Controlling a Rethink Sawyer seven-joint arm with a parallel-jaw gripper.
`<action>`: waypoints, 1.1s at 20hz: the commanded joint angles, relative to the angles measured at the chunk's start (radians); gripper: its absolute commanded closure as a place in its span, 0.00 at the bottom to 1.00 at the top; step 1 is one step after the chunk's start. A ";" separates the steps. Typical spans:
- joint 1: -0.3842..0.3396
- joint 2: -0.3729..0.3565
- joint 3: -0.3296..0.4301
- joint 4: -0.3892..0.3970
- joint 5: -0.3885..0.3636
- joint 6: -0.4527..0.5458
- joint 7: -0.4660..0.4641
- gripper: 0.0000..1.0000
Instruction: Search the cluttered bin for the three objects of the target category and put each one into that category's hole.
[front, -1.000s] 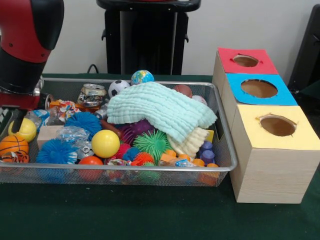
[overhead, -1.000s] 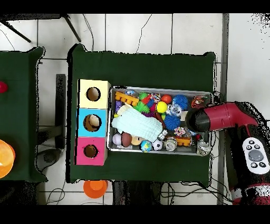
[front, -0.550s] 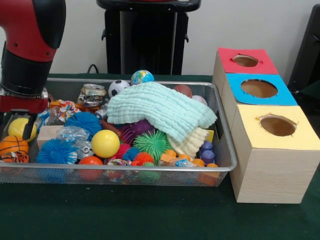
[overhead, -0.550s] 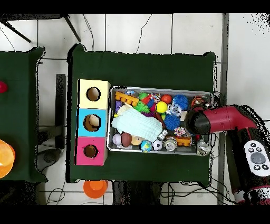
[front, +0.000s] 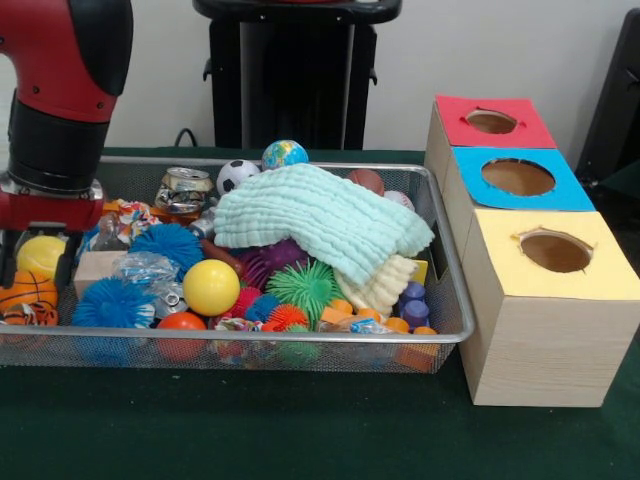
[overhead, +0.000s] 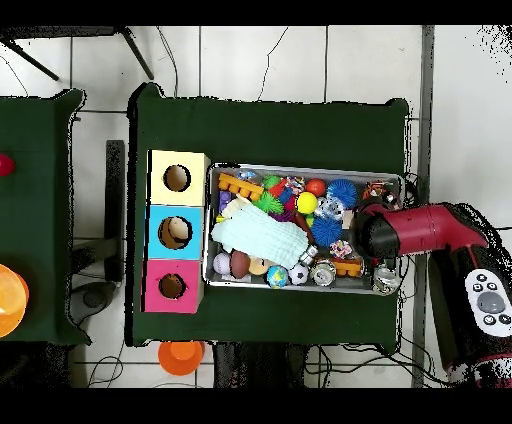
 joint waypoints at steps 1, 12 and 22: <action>-0.004 -0.001 0.073 0.067 0.000 -0.055 -0.096 0.00; 0.007 0.066 0.049 0.018 -0.058 -0.133 -0.063 0.00; 0.049 0.083 -0.010 -0.014 -0.083 -0.134 -0.061 0.00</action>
